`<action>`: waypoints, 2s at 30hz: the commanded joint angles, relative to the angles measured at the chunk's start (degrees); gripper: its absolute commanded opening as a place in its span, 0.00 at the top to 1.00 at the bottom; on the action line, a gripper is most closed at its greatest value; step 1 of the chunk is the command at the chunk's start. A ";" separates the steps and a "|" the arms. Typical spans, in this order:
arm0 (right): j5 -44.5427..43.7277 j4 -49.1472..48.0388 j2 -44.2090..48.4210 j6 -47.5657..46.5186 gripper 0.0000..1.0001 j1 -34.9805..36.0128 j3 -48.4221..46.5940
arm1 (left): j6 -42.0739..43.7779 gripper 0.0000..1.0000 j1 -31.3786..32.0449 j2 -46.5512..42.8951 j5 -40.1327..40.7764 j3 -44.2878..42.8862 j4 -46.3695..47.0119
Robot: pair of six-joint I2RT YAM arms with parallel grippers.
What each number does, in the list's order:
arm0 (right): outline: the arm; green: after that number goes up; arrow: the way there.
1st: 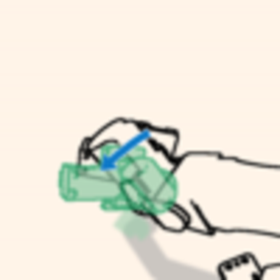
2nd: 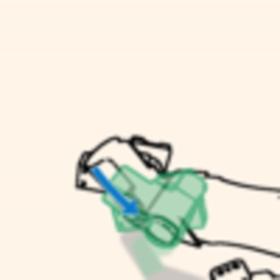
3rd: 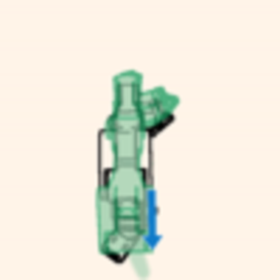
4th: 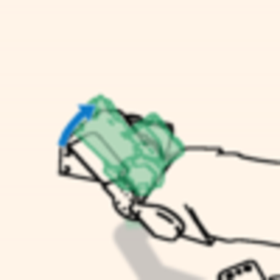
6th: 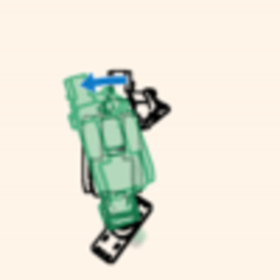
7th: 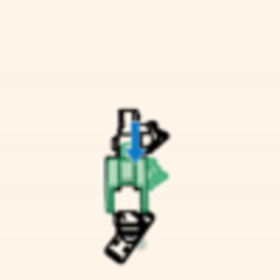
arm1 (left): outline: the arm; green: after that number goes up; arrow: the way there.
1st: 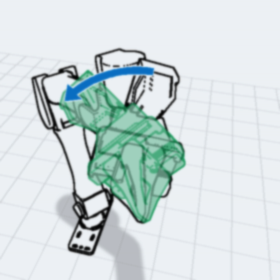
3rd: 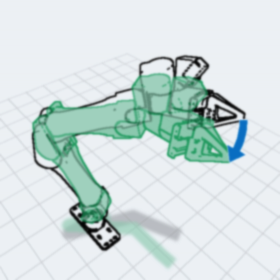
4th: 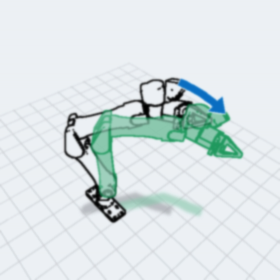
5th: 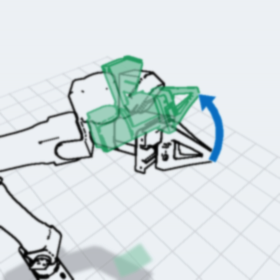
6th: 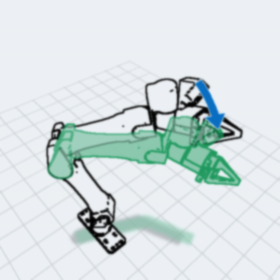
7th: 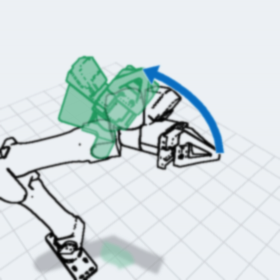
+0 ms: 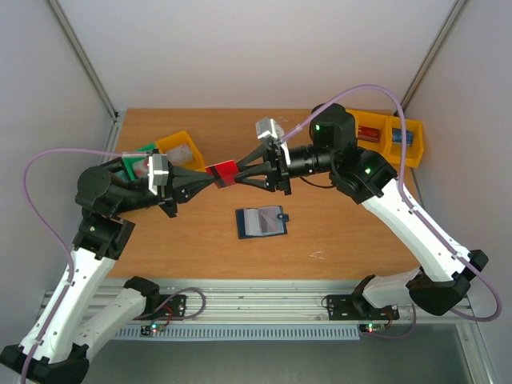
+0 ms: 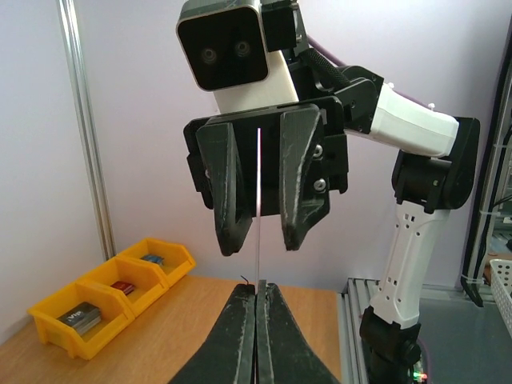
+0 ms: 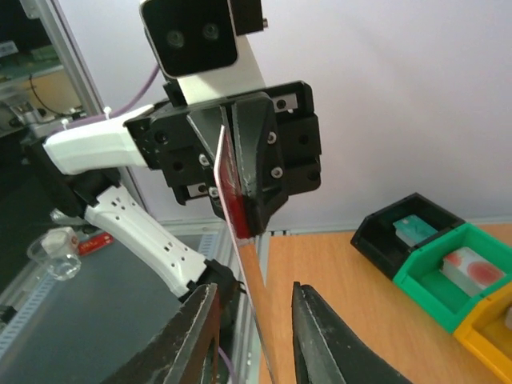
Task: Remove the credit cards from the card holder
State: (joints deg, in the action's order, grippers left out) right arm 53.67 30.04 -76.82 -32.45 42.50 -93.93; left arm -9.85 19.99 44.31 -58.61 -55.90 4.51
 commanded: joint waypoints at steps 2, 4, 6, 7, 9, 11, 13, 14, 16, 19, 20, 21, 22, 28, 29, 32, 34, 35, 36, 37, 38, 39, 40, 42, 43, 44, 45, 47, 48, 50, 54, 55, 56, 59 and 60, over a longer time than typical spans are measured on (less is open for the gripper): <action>-3.07 4.43 -0.76 -2.22 0.83 0.73 -2.62 | 0.63 0.99 0.36 0.07 -1.13 -1.32 1.75; -3.30 5.55 -1.13 -2.47 0.95 0.82 -3.47 | 0.72 0.99 0.46 0.20 -1.06 -1.32 1.68; -3.22 6.69 -1.47 -2.71 0.99 0.91 -4.16 | 0.88 0.99 0.47 0.25 -0.78 -1.40 1.70; -3.09 7.05 -1.56 -2.85 0.99 0.89 -4.43 | 0.82 0.99 0.49 0.25 -0.67 -1.45 1.68; -2.81 7.13 -1.45 -2.96 0.99 0.92 -4.46 | 0.76 0.99 0.49 0.40 -0.56 -1.28 1.57; -3.18 7.05 -1.20 -3.20 0.99 0.92 -4.47 | 0.64 0.99 0.49 0.33 0.40 -1.03 1.34; -4.91 7.28 -1.06 -3.72 0.99 0.87 -4.50 | 0.24 0.86 0.49 0.12 2.60 -0.50 1.02; -6.18 7.96 -0.98 -4.44 0.99 0.91 -4.58 | 0.06 0.63 0.49 -0.13 4.79 -0.07 0.68; -11.47 10.95 -1.05 -7.07 0.99 0.73 -5.33 | -0.94 0.04 0.52 -0.75 10.96 1.09 -0.49; -22.33 16.74 -1.05 -13.30 0.99 -1.17 -6.70 | -1.13 0.01 0.40 -1.93 23.11 3.33 -5.87; -25.88 18.86 -1.29 -16.48 0.99 -2.19 -7.40 | -1.84 0.01 0.28 -2.27 28.30 4.46 -7.95; -29.01 22.09 -2.04 -20.47 0.99 -2.98 -8.55 | -3.77 0.01 0.05 -2.64 34.47 5.78 -10.00; -33.69 25.47 -3.24 -24.73 0.99 -3.40 -10.80 | -7.02 0.01 -0.32 -2.89 40.11 7.12 -11.90; -51.75 48.79 -13.74 -47.19 0.99 -8.64 -20.99 | -14.52 0.01 -6.06 -4.50 49.75 16.78 -17.08; -51.40 50.45 -14.56 -48.37 0.99 -11.03 -21.79 | -14.50 0.01 -6.98 -5.15 49.66 18.46 -16.73; -51.50 53.56 -16.65 -52.04 0.99 -16.87 -22.80 | -14.63 0.01 -10.30 -6.42 49.54 22.80 -16.08; -56.25 53.83 -18.69 -53.82 0.99 -19.98 -22.60 | -13.56 0.01 -12.00 -7.11 49.69 24.76 -16.21; -59.27 53.99 -19.89 -54.57 0.99 -21.55 -22.63 | -12.83 0.01 -12.72 -7.33 50.06 25.41 -16.55; -61.02 53.97 -21.09 -55.30 0.99 -23.35 -22.45 | -12.28 0.01 -13.44 -7.49 50.33 26.08 -16.82; -62.49 53.33 -22.18 -56.02 0.99 -25.31 -21.88 | -12.12 0.01 -14.09 -7.50 50.30 26.65 -17.03; -64.28 52.15 -23.02 -57.16 0.99 -27.06 -20.44 | -11.98 0.01 -14.77 -7.37 49.92 26.94 -17.15; -65.99 50.53 -23.78 -58.38 0.99 -28.99 -18.82 | -11.83 0.01 -15.44 -7.24 49.45 27.12 -17.22; -67.65 48.61 -24.68 -59.62 0.99 -30.95 -16.55 | -11.62 0.01 -15.91 -6.88 48.89 27.22 -17.26; -70.50 43.42 -26.63 -62.80 0.99 -34.84 -13.84 | -11.35 0.01 -17.02 -5.86 48.12 27.03 -17.23; -71.79 40.16 -27.95 -64.19 0.99 -36.46 -13.14 | -11.29 0.01 -17.43 -5.11 47.95 26.88 -17.03; -72.28 36.98 -29.36 -65.07 0.99 -38.02 -13.23 | -11.26 0.01 -17.78 -4.12 47.83 26.64 -16.68; -71.95 35.00 -30.94 -66.19 0.99 -39.25 -13.80 | -11.25 0.01 -18.08 -3.00 47.80 26.51 -16.17; -71.53 28.65 -34.48 -67.87 0.99 -41.30 -14.23 | -11.00 0.01 -18.46 -0.39 47.61 25.89 -14.51; -71.98 25.12 -36.13 -69.04 0.99 -41.66 -14.13 | -10.75 0.01 -18.49 1.51 47.27 25.54 -13.35; -73.56 17.50 -39.21 -71.31 0.99 -43.91 -13.99 | -8.74 0.01 -18.49 4.29 46.15 24.42 -11.07; -72.30 2.50 -44.11 -74.93 0.99 -45.60 -13.90 | -5.34 0.01 -18.49 9.66 45.24 21.05 -8.06; -72.19 -0.91 -45.31 -76.19 0.99 -45.87 -13.62 | -4.72 0.01 -18.49 10.91 44.72 20.31 -7.63; -73.01 -4.30 -46.80 -77.97 0.99 -46.17 -13.35 | -3.96 0.01 -18.52 12.07 44.38 19.47 -7.44; -76.18 -12.00 -50.49 -82.11 0.99 -47.55 -13.67 | -3.42 0.01 -18.49 15.45 44.25 16.29 -7.94; -76.17 -12.58 -51.17 -82.45 0.99 -48.07 -14.10 | -3.42 0.01 -18.49 16.47 44.25 15.21 -7.82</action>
State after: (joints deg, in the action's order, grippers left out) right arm -19.70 33.56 -123.57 -108.57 -3.81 -107.68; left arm -15.79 1.83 57.80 -13.26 -36.12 -8.12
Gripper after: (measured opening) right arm 0.016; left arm 0.994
